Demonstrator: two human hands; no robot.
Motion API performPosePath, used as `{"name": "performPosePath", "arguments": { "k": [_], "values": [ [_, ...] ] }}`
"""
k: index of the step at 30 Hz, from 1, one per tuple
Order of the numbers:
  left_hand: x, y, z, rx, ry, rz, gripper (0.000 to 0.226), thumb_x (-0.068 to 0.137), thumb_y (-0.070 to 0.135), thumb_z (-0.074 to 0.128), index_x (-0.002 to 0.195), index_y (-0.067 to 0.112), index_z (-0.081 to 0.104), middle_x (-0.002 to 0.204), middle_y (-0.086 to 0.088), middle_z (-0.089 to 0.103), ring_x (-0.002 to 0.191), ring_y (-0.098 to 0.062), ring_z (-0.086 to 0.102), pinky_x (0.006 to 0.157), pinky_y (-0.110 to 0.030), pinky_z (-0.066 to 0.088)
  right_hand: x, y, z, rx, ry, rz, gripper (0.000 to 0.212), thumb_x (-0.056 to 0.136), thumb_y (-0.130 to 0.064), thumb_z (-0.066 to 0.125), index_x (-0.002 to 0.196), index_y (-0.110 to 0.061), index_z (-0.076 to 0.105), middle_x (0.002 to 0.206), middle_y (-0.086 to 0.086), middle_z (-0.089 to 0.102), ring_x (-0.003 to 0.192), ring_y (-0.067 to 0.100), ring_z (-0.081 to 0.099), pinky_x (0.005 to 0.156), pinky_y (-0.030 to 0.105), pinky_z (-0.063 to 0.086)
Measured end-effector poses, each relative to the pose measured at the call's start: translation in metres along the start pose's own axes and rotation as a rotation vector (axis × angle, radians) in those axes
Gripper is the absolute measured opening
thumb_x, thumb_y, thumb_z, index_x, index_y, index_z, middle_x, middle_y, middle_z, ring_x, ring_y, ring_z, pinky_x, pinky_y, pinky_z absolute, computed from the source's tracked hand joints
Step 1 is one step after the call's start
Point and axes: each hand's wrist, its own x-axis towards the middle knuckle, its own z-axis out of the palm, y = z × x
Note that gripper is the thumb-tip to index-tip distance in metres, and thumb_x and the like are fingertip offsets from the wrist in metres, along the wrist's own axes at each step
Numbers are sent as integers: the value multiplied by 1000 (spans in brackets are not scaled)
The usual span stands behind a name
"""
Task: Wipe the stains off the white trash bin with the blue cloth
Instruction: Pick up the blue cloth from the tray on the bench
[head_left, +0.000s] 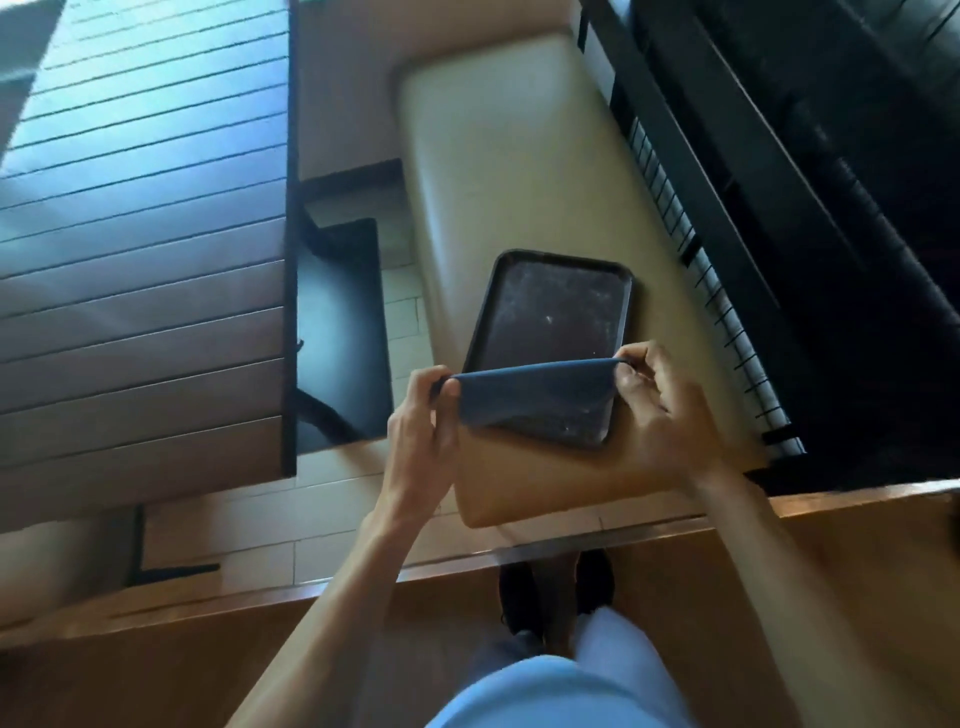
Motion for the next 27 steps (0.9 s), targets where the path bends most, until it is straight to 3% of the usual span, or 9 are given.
{"name": "performPosePath", "arguments": {
  "k": [3,6,8,11,15,18,23,27],
  "values": [
    [5,29,-26,-37,102,49,23,103,52,41,105,33,55,82,21,63,77,3,61,58,-10,43,-1,-39,-6,76,42,-51,11,102,-38,50,104,-34,60,96,-14,65,87,2,61,74,11,47],
    [12,51,-46,-102,182,66,15,103,49,48,102,36,57,90,31,64,73,-4,65,59,-21,53,3,-72,-10,130,68,-52,9,105,-28,55,103,-29,64,92,-12,67,86,1,61,74,10,47],
    [14,61,-55,-143,246,65,8,102,40,57,100,34,62,91,33,66,78,0,66,62,-10,48,4,-89,-11,152,74,-44,9,104,-25,57,102,-25,66,89,-8,68,80,1,61,68,10,47],
    [4,72,-64,-155,322,50,7,100,34,64,96,40,65,90,26,69,81,1,66,64,-7,47,-1,-107,-7,136,69,-64,8,102,-27,61,100,-25,69,86,-12,70,78,-1,63,67,9,46],
    [-27,88,-63,-135,367,46,9,97,37,67,94,45,63,90,26,69,84,0,68,68,-8,48,-19,-121,10,148,-34,-65,6,100,-27,65,97,-30,70,86,-10,72,81,7,67,68,19,56],
    [-56,98,-53,-159,369,6,6,91,43,67,95,39,66,89,26,71,83,1,69,68,-9,51,-38,-127,24,128,-126,-99,6,98,-26,68,100,-29,72,82,-11,72,77,5,68,65,16,53],
    [-101,107,-42,-241,345,-121,7,91,40,70,98,38,69,92,18,75,85,-7,74,74,-30,63,-76,-126,38,214,-340,-67,12,98,-30,68,109,-30,73,87,-13,76,83,6,73,68,21,60],
    [-135,107,-49,-325,377,-193,17,99,36,63,106,25,74,96,5,78,89,-14,77,74,-32,64,-99,-126,45,242,-430,-69,19,98,-26,68,116,-26,73,92,-10,78,86,7,75,74,23,61]
  ]
}}
